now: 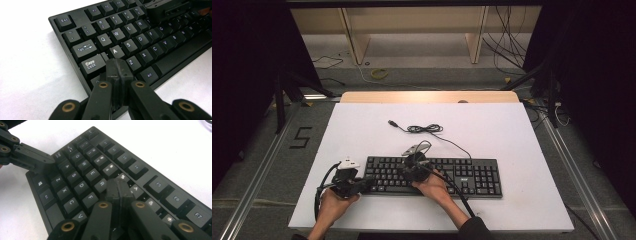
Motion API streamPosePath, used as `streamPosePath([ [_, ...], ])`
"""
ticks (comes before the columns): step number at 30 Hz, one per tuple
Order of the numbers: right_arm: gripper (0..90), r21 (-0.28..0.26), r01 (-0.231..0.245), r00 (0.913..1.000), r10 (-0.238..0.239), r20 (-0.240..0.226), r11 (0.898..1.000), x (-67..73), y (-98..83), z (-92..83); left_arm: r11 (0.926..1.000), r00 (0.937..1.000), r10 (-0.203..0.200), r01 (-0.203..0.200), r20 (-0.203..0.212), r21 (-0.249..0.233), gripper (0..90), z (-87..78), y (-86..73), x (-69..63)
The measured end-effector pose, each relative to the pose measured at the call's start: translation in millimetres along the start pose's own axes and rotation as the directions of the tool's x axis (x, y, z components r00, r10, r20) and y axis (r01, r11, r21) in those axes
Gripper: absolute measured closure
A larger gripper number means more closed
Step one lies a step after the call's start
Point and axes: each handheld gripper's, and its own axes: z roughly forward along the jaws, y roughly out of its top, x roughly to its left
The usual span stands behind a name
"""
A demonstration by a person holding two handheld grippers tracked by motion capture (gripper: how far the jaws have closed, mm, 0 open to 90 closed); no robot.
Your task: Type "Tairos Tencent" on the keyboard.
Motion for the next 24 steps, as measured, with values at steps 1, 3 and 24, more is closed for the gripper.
streamPosePath([
  [1,90.0,0.000,-0.001,1.0000,0.001,0.000,1.000,-0.1,0.0,-0.1,1.0000,1.0000,0.000,0.000,0.000,0.000,89.6,0.0,0.0,0.1],
  [3,90.0,0.000,-0.004,1.0000,0.004,0.000,1.000,0.1,0.0,-0.3,1.0000,1.0000,-0.002,0.002,0.002,-0.001,89.5,-0.1,0.1,0.4],
  [24,85.7,-0.071,-0.036,0.9986,0.033,-0.041,0.997,-2.1,1.4,-22.3,0.9968,0.9994,-0.009,0.011,0.035,-0.080,75.7,-7.4,4.2,-3.0],
])
